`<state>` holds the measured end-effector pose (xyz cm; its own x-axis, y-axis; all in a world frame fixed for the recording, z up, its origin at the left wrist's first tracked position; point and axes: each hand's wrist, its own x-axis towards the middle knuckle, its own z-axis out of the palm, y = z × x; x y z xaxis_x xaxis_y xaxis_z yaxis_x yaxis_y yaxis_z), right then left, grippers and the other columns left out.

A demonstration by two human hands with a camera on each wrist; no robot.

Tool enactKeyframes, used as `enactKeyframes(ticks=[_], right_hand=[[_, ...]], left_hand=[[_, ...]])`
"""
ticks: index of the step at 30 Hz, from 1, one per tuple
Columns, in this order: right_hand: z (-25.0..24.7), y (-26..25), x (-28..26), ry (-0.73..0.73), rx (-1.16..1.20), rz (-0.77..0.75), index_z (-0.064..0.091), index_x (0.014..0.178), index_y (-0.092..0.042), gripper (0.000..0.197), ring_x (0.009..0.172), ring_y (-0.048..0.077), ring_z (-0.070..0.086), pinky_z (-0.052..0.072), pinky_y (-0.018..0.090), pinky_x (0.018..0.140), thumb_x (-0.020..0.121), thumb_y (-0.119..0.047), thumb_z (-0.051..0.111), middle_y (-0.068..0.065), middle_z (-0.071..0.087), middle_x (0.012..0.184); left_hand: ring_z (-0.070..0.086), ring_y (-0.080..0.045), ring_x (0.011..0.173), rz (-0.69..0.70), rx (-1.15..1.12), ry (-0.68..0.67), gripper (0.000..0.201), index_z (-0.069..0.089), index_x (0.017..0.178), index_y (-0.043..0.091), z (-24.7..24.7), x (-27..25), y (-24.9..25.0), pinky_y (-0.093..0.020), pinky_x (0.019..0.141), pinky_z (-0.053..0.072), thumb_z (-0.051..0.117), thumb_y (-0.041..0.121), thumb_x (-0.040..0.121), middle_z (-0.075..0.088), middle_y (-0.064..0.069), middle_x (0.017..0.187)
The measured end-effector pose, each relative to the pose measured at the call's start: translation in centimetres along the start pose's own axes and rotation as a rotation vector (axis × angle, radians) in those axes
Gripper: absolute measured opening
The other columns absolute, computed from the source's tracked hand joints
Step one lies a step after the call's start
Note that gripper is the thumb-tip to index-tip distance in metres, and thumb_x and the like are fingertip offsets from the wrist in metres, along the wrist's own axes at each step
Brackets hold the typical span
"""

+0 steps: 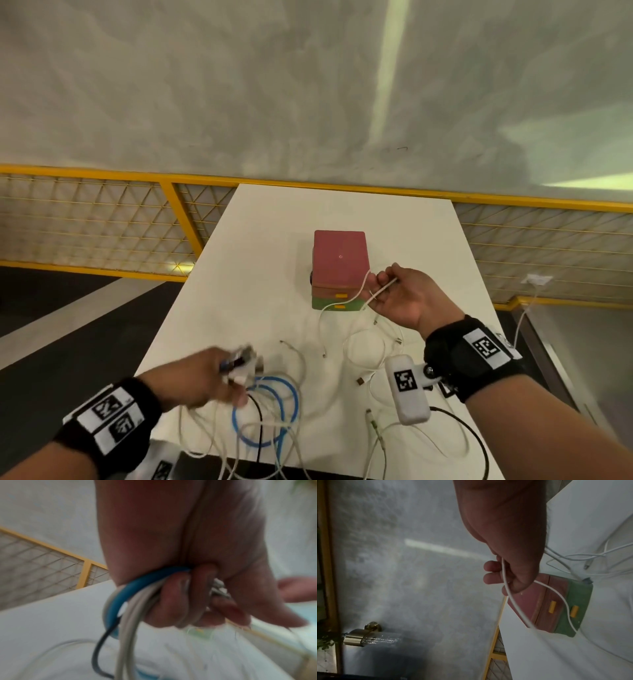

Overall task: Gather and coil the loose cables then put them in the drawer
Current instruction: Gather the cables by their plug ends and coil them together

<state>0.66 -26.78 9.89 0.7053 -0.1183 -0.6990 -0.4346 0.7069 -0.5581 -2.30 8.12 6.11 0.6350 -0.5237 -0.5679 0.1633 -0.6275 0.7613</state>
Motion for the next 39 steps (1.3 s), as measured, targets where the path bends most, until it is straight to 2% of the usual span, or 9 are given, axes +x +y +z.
enactKeyframes(ticks=[4,7,9,13,21,25,31,33,39], right_hand=[[0.5,2.2,-0.4,-0.048,-0.082,0.033,0.053,0.076,-0.016,0.036,0.081,0.022,0.064,0.046,0.046,0.082,0.105,-0.027,0.035,0.004,0.062,0.069],[1.3,3.9,-1.1,-0.161,-0.154,0.056,0.057,0.077,-0.017,0.034,0.081,0.025,0.071,0.048,0.048,0.08,0.104,-0.025,0.037,0.008,0.071,0.073],[2.1,4.4,-1.9,-0.235,-0.181,0.052,0.064,0.087,-0.013,0.032,0.081,0.027,0.069,0.049,0.049,0.085,0.103,-0.021,0.038,0.013,0.072,0.086],[2.5,4.5,-2.5,-0.302,-0.159,0.094,0.069,0.1,-0.001,0.036,0.084,0.031,0.071,0.058,0.048,0.077,0.101,-0.019,0.038,0.019,0.071,0.1],[0.1,2.5,0.0,-0.143,-0.043,0.078,0.054,0.077,-0.016,0.035,0.066,0.022,0.075,0.049,0.042,0.076,0.104,-0.026,0.034,0.004,0.07,0.065],[-1.5,1.7,0.1,-0.093,-0.096,0.06,0.055,0.076,-0.015,0.026,0.054,0.016,0.058,0.042,0.022,0.048,0.099,-0.021,0.046,0.0,0.057,0.053],[-6.7,5.7,2.7,-0.015,-1.325,-0.341,0.065,0.085,-0.019,0.009,0.064,0.015,0.058,0.037,0.018,0.048,0.085,-0.012,0.059,0.001,0.063,0.074],[-7.9,8.0,4.0,-0.072,-1.751,-0.417,0.068,0.089,-0.027,0.017,0.091,0.015,0.063,0.046,0.019,0.072,0.082,-0.013,0.061,-0.002,0.067,0.097],[-9.6,12.0,6.0,-0.172,-2.342,-0.607,0.061,0.113,-0.024,0.024,0.113,0.031,0.051,0.043,0.038,0.084,0.092,-0.022,0.05,0.006,0.053,0.119]], left_hand=[[0.018,-0.012,0.042,0.188,-0.6,0.37,0.042,0.044,0.063,0.024,-0.2,2.3,5.9,-0.028,0.044,0.013,0.083,0.035,0.07,0.027,0.005,0.05],[0.034,-0.002,0.035,0.371,-0.532,0.415,0.017,0.066,0.074,0.023,2.8,4.6,11.5,-0.016,0.036,0.027,0.078,0.015,0.082,0.045,0.014,0.047],[0.061,0.002,0.052,0.445,-0.451,0.426,0.021,0.073,0.098,0.016,5.3,6.1,13.4,-0.012,0.05,0.047,0.077,0.005,0.081,0.072,0.008,0.07],[0.074,-0.024,0.09,0.41,-0.324,0.461,0.029,0.076,0.096,0.016,7.6,8.3,12.1,-0.047,0.087,0.058,0.08,0.023,0.067,0.078,-0.007,0.095],[0.058,-0.006,0.069,0.2,0.024,-0.045,0.016,0.07,0.078,0.012,6.6,5.8,5.2,-0.026,0.068,0.046,0.083,0.016,0.069,0.065,0.007,0.075],[0.061,0.0,0.073,0.069,0.385,-0.325,0.021,0.071,0.088,0.014,5.6,3.1,1.8,-0.022,0.072,0.048,0.082,0.017,0.07,0.072,0.009,0.084],[0.062,-0.003,0.075,0.07,0.516,-0.324,0.023,0.071,0.093,0.019,3.9,1.0,1.9,-0.022,0.071,0.046,0.078,0.027,0.072,0.07,0.009,0.085],[0.058,-0.002,0.068,0.097,0.525,-0.206,0.019,0.071,0.088,0.018,3.4,1.1,3.3,-0.023,0.067,0.043,0.077,0.029,0.074,0.066,0.01,0.077],[0.059,-0.008,0.075,0.177,0.751,0.053,0.011,0.061,0.08,0.028,2.8,1.1,7.0,-0.026,0.066,0.045,0.071,0.027,0.074,0.063,0.009,0.08]])
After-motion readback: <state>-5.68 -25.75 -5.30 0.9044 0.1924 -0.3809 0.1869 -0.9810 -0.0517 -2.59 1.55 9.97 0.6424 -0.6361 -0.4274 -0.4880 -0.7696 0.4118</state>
